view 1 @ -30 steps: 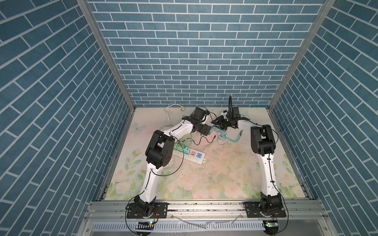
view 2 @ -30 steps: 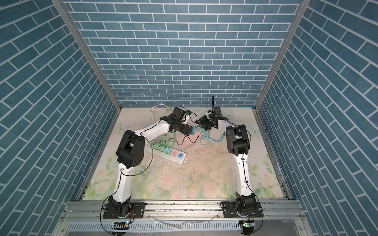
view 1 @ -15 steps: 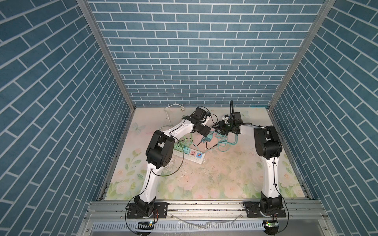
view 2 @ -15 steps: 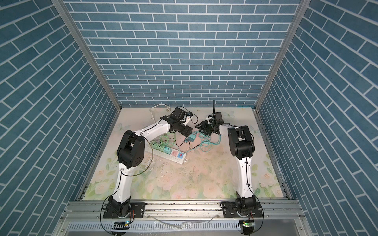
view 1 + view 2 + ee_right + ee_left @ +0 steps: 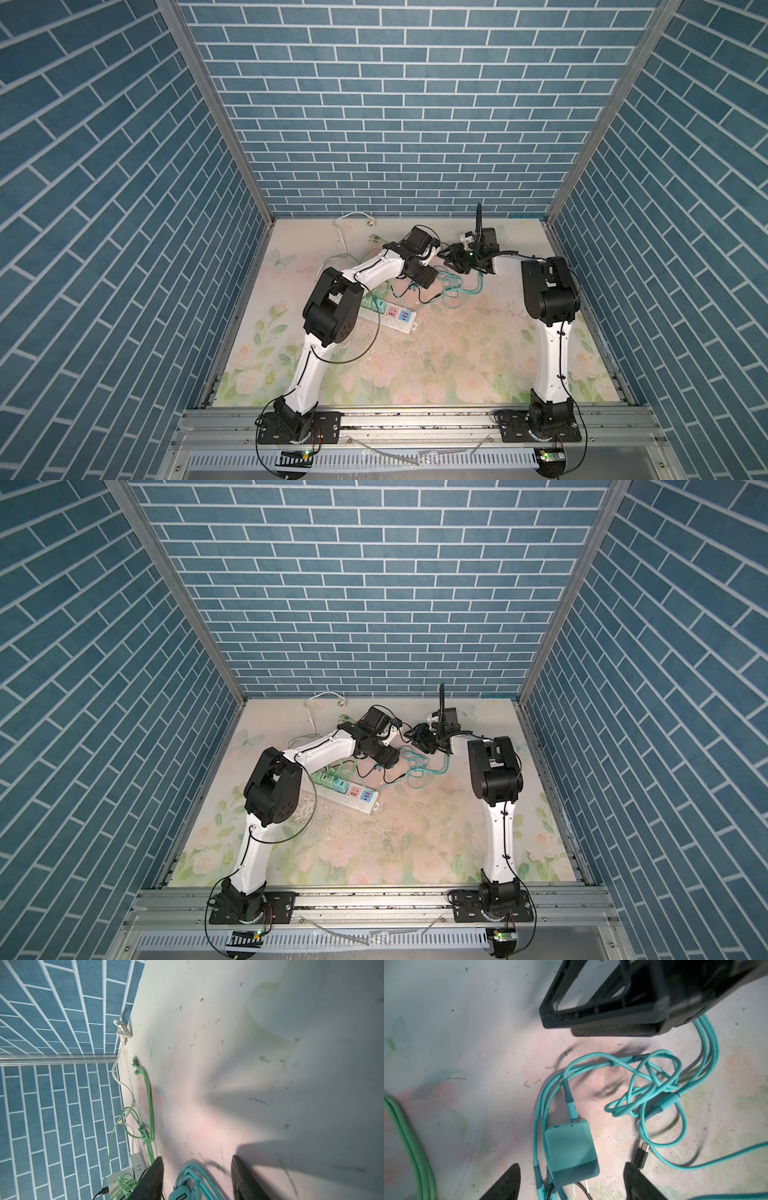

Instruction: Insert the plug

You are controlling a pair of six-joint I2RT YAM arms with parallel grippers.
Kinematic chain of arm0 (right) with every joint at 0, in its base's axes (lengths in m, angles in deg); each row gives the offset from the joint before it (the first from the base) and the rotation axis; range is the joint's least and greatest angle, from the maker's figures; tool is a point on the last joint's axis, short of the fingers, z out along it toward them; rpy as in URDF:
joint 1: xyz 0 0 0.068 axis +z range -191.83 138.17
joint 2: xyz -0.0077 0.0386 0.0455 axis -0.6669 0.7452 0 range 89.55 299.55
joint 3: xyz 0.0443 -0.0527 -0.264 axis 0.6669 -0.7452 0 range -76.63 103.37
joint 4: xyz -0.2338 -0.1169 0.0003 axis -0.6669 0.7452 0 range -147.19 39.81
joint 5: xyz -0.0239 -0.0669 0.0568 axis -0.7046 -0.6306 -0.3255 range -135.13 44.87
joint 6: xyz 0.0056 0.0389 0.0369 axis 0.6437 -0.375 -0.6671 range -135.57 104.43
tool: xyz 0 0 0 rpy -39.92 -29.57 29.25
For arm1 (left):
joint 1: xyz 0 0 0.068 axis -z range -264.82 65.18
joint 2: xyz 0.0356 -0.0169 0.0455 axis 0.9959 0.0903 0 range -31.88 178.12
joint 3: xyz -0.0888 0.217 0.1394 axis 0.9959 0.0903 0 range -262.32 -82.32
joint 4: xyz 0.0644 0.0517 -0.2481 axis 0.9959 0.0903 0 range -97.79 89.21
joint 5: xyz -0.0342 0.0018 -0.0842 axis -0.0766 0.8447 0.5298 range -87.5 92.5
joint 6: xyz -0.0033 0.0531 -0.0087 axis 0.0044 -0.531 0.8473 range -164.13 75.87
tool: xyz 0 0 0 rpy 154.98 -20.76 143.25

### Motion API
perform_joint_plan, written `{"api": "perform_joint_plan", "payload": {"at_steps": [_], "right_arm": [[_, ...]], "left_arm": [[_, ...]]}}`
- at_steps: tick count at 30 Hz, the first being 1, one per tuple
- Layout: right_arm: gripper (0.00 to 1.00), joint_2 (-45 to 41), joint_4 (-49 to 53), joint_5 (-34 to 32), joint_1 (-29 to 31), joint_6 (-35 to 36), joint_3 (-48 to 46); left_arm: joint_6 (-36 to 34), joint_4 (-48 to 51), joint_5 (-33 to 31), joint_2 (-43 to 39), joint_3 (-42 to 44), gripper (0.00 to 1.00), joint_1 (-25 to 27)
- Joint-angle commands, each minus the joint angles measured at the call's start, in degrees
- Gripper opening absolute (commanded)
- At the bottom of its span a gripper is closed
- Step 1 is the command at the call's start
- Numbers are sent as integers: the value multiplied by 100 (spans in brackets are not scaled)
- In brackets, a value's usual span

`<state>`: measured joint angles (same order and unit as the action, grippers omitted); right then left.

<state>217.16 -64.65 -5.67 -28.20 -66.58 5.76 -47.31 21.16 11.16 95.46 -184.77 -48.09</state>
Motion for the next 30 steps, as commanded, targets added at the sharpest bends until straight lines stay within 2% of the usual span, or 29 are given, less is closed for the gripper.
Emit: {"api": "perform_joint_plan", "payload": {"at_steps": [1,9,30], "right_arm": [[53,-486,-117,-133,-155,28,-283],[51,-1043,-203,-25,-365,227,-966],[50,-2238,-88,-243,-784,627,-2245]], "left_arm": [[130,171,-181,179,99,79,18],[256,146,-255,384,19,73,58],[400,515,-583,743,-474,65,176]]}}
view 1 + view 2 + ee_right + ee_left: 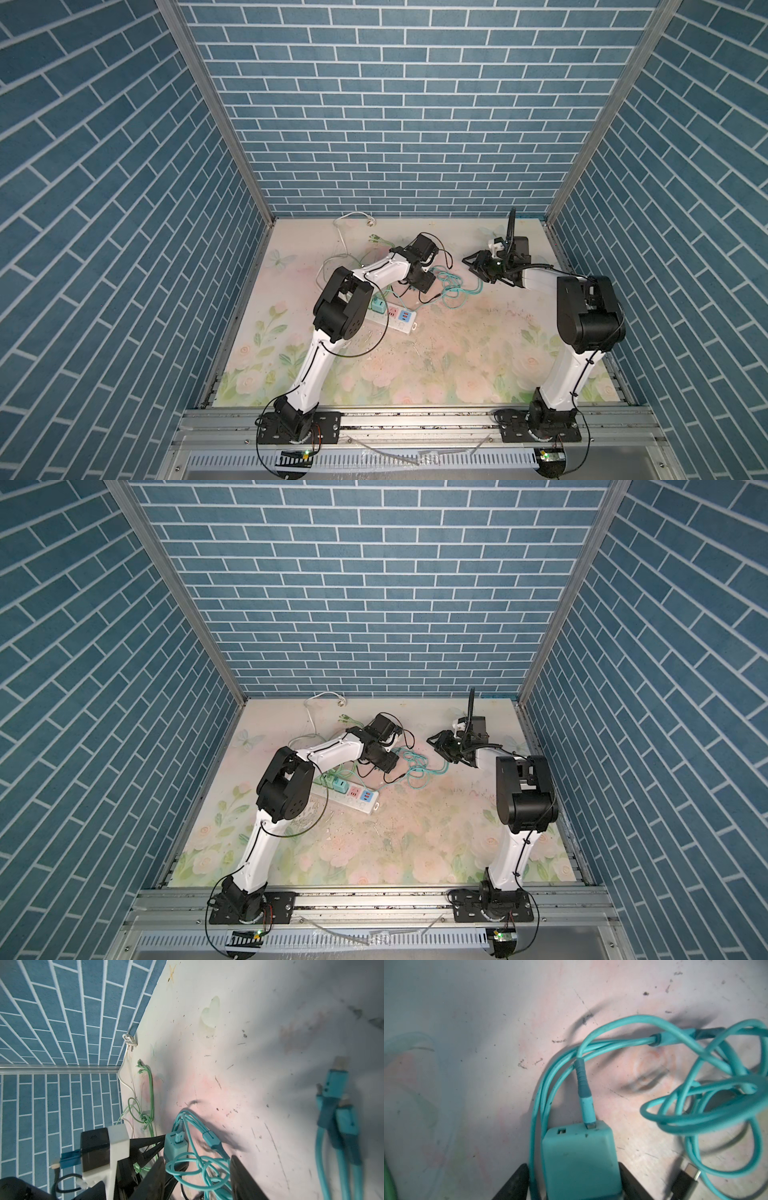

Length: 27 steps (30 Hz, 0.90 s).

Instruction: Insert the plug

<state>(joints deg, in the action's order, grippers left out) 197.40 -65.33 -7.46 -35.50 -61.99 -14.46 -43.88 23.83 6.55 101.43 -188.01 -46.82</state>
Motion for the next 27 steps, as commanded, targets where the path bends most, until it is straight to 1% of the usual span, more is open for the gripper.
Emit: {"api": "perform_joint_plan", "payload": {"at_steps": [1,8,14,17,20,23,27], "right_arm": [[50,-301,-47,-48,-67,170,-273],[49,-506,-195,80,-225,178,-604],[48,-619,-188,311,-266,267,-700],[46,-724,-77,348,-281,340,-740],[46,-831,-19,439,-281,430,-772],[46,-912,-8,502,-278,483,-812],[46,-950,5,549,-279,527,-843]], "left_arm": [[71,257,-124,154,-160,63,50],[115,437,-358,76,-178,46,59],[57,557,-611,-187,-313,39,131],[-181,902,-1081,-165,-637,38,173],[-423,1383,-1413,-40,-1175,40,174],[-550,1508,-1333,57,-1460,41,172],[-468,1628,-1228,275,-1660,40,184]]}}
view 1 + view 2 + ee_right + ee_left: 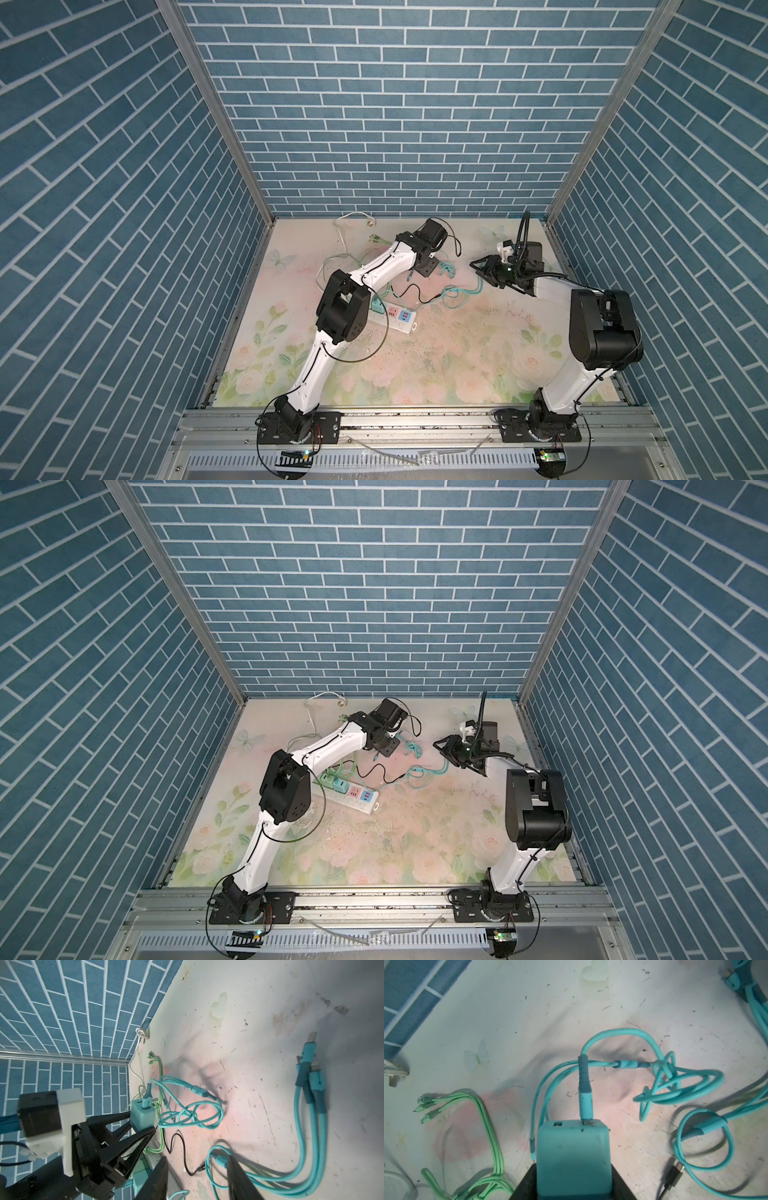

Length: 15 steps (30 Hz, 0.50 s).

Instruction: Insert the plug

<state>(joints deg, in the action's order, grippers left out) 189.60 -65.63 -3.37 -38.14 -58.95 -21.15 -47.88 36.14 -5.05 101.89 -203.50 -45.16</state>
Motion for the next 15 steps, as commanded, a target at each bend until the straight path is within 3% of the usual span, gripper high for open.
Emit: {"api": "perform_joint_plan", "payload": {"at_steps": [1,11,15], "right_arm": [[46,-165,32,149,-17,232,-189],[46,-73,104,290,-17,325,-177],[46,-32,149,330,-17,364,-136]], "left_arm": [[-48,394,-64,261,-101,40,24],[190,248,89,655,62,43,60],[276,248,100,731,66,49,60]]}}
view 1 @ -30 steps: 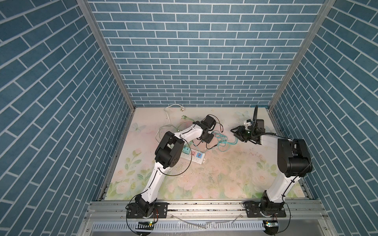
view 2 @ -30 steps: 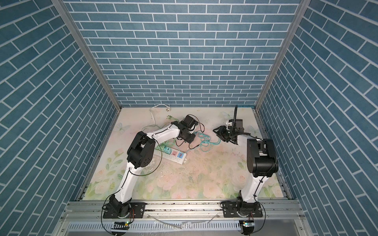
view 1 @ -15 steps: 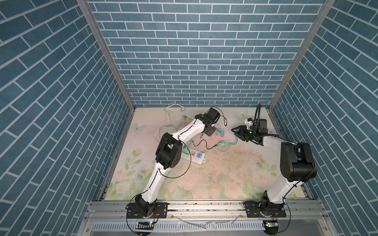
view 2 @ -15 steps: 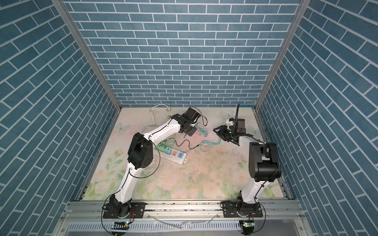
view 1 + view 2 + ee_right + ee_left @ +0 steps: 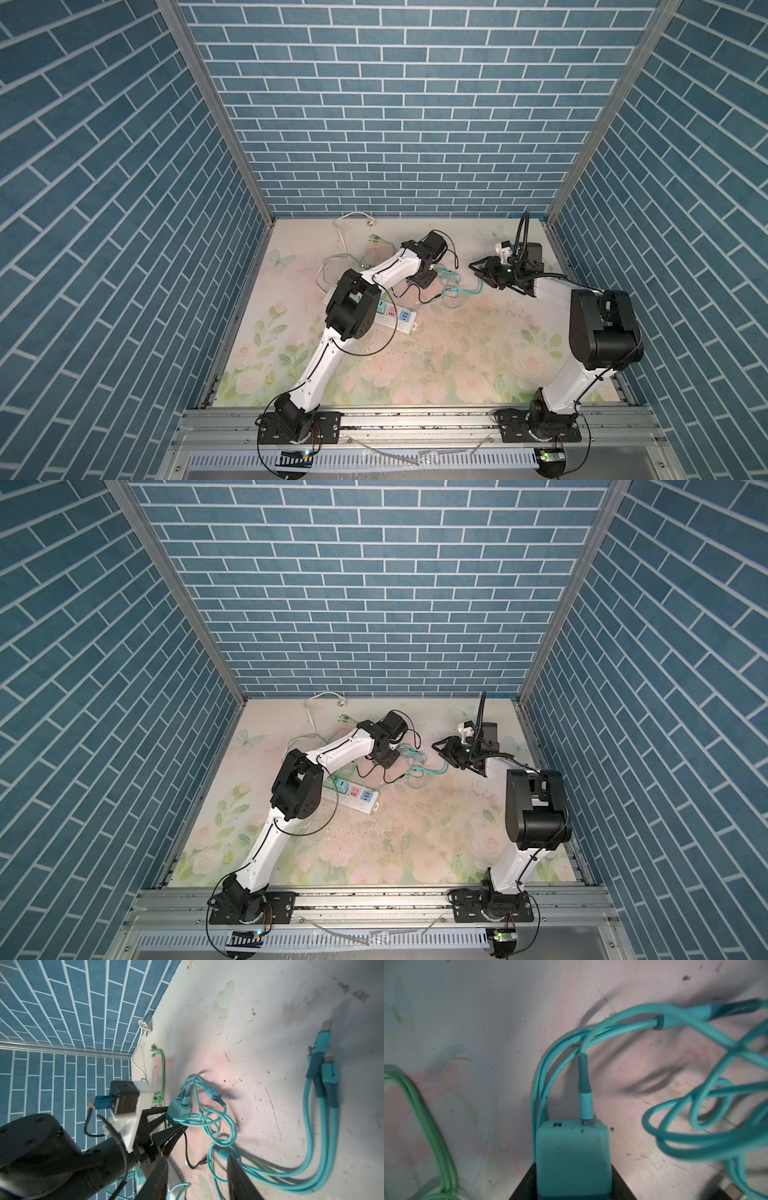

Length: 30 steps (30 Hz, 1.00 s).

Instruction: Insert the plug

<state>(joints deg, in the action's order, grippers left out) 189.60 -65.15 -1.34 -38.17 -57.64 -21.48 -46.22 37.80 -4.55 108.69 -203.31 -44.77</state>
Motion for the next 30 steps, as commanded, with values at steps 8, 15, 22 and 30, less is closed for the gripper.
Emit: {"api": "perform_joint_plan", "payload": {"at_steps": [8,15,22,30], "right_arm": [[46,-12,94,183,-23,258,-88],[46,-12,96,200,-19,269,-101],[46,-85,102,209,-57,286,-154],[45,-173,14,288,-97,260,-251]], "left_arm": [[155,117,-7,40,-38,73,54],[169,221,-18,38,-182,65,196],[209,454,-3,233,-428,47,214],[208,754,-31,337,-826,52,214]]}}
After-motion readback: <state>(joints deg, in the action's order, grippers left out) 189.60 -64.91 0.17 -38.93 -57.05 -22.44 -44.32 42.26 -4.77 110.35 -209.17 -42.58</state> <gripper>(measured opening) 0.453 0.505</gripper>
